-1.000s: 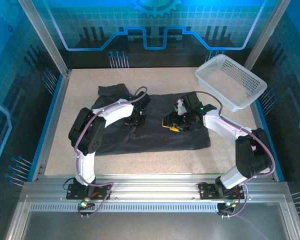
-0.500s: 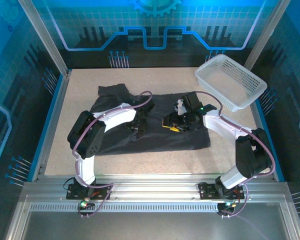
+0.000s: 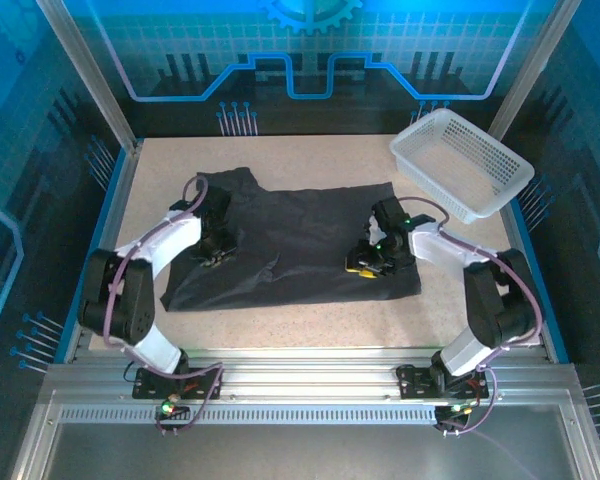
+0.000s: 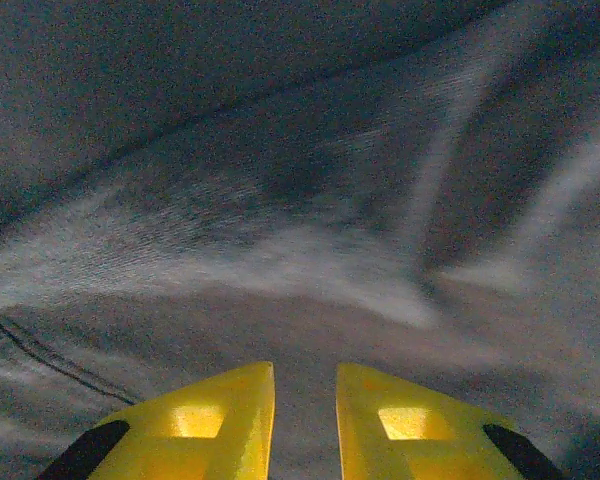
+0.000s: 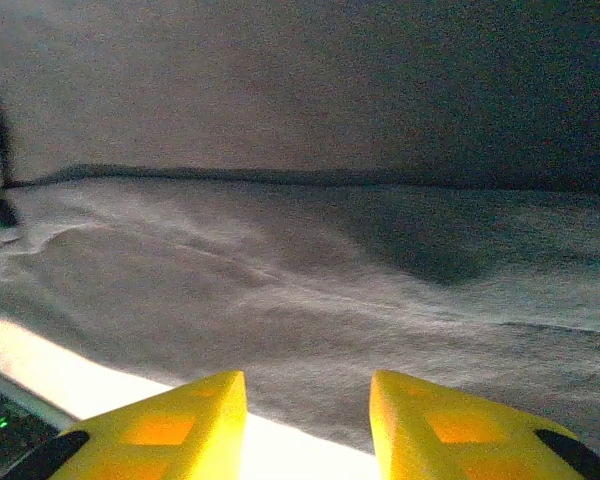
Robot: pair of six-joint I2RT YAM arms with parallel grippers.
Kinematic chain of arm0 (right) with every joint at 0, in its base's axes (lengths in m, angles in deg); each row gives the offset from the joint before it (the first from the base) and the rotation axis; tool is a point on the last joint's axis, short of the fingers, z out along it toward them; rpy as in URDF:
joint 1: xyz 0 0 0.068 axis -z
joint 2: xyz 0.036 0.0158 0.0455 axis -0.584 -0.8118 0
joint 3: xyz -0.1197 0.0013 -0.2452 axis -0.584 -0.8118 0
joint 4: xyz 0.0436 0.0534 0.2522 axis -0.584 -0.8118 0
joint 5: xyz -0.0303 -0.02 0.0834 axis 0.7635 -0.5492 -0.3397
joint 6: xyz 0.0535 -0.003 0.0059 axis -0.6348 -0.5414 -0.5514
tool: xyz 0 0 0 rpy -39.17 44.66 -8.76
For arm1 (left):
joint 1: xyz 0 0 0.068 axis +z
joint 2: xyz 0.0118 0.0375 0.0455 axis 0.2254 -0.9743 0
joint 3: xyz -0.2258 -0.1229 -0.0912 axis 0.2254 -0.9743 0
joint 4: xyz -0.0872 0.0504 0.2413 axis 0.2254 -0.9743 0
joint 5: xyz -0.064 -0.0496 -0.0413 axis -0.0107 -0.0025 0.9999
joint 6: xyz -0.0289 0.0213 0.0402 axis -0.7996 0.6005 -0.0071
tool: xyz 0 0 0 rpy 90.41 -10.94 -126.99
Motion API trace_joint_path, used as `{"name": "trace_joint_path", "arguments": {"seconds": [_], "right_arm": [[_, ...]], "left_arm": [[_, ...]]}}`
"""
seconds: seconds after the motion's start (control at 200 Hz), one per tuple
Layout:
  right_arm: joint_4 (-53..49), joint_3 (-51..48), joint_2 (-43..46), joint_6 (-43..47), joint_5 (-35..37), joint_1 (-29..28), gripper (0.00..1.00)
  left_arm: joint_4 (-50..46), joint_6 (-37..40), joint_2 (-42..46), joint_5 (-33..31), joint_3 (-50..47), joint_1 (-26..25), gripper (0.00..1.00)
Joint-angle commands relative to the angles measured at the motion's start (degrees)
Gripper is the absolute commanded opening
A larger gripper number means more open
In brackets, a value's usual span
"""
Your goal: Fold and stack the t-shirts
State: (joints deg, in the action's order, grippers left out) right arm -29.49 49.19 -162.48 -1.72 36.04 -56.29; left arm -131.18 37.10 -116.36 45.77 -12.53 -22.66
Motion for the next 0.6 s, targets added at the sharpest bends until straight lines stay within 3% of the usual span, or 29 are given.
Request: {"name": "trace_joint_path", "arguments": {"seconds": [0.0, 0.13, 0.25, 0.445, 0.595], "right_arm": [[-7.4, 2.5, -4.2, 2.9, 4.3, -0.2, 0.35], [-12.5, 5.0, -8.9, 3.6, 7.3, -2.4, 0.35], [-15.8, 5.8, -11.8, 3.9, 8.9, -5.6, 0.36], [-15.5, 4.1, -10.0, 0.9, 6.3, -11.6, 0.37], [-13.7, 5.4, -8.4, -1.2, 3.9, -13.1, 0.39]], "left_arm": [[3.6, -4.4, -4.2, 4.8, -0.3, 2.8, 0.24], [1.7, -8.5, -6.3, 3.4, -1.8, 7.3, 0.24], [1.2, -10.0, -3.2, 3.1, -6.4, 11.0, 0.24], [1.1, -9.0, 2.5, 4.2, -12.7, 18.5, 0.24], [1.3, -6.4, 4.7, 4.9, -10.2, 21.4, 0.29]]}}
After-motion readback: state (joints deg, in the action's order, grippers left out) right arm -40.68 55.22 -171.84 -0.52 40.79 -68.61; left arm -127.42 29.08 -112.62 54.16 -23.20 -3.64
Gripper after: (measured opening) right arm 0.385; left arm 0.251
